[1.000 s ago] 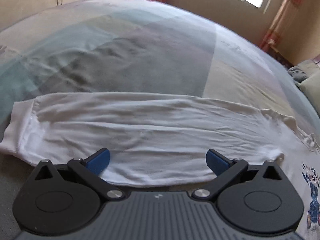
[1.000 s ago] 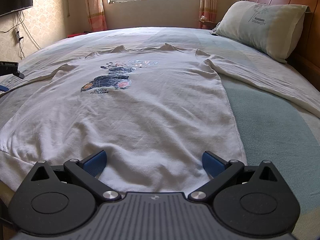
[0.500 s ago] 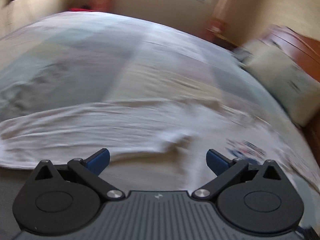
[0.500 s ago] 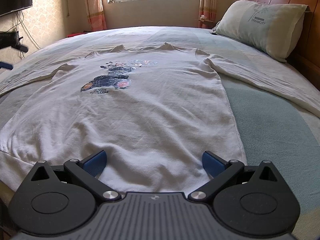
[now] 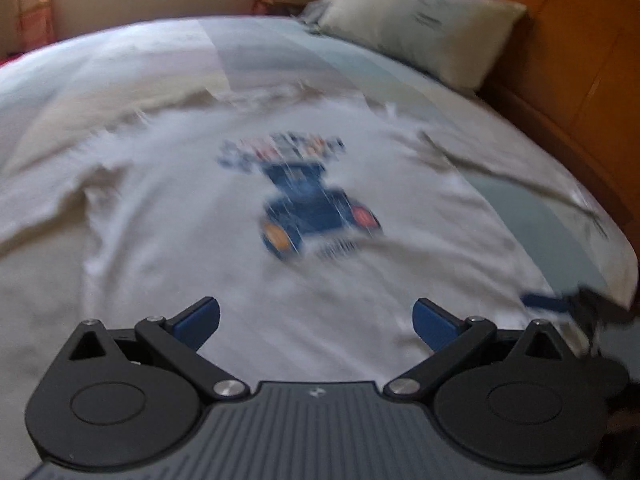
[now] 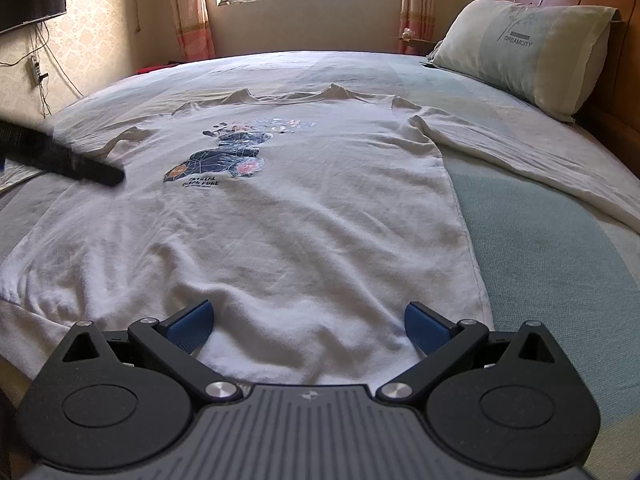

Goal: Fold clothes
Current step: 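Move the left tool over the shirt toward the sleeve cuff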

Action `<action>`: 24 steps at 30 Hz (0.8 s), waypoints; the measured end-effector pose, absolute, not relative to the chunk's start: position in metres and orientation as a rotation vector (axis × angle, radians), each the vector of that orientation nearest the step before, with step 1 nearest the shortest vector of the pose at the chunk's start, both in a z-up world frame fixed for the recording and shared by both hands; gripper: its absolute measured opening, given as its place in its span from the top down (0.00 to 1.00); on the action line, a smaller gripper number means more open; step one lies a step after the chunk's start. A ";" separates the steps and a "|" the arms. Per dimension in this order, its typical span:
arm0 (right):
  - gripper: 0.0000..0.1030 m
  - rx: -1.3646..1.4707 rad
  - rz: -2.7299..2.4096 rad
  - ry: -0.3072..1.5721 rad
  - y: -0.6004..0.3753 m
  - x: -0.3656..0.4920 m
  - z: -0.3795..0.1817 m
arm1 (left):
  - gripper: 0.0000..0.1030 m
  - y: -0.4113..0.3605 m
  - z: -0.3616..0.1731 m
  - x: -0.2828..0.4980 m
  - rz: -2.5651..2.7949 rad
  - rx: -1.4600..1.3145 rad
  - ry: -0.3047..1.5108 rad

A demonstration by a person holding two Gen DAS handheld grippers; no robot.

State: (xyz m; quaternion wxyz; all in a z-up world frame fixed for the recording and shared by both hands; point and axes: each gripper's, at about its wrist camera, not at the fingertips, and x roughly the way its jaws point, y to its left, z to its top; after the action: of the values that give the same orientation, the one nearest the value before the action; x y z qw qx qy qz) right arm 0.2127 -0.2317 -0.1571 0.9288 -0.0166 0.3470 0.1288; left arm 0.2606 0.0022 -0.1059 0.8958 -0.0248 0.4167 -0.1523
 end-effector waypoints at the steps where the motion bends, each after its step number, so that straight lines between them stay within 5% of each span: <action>1: 0.00 -0.033 0.264 0.711 -0.232 0.213 -0.157 | 0.01 -0.001 -0.112 0.256 -0.319 -0.054 0.878; 11: 0.00 -0.037 0.259 0.711 -0.230 0.212 -0.157 | 0.01 -0.012 -0.131 0.206 -0.273 0.199 0.843; 18: 0.00 -0.039 0.261 0.710 -0.230 0.212 -0.157 | 0.01 0.020 -0.124 0.209 -0.176 0.103 0.921; 24: 0.00 -0.042 0.262 0.709 -0.231 0.212 -0.157 | 0.01 0.048 -0.080 0.215 -0.182 0.043 0.816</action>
State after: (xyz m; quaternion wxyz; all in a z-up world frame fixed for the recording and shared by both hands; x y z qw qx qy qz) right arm 0.2122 -0.2310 -0.1571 0.9291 -0.0207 0.3462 0.1280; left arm 0.2155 0.0484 -0.0798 0.9136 0.0208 0.3963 -0.0882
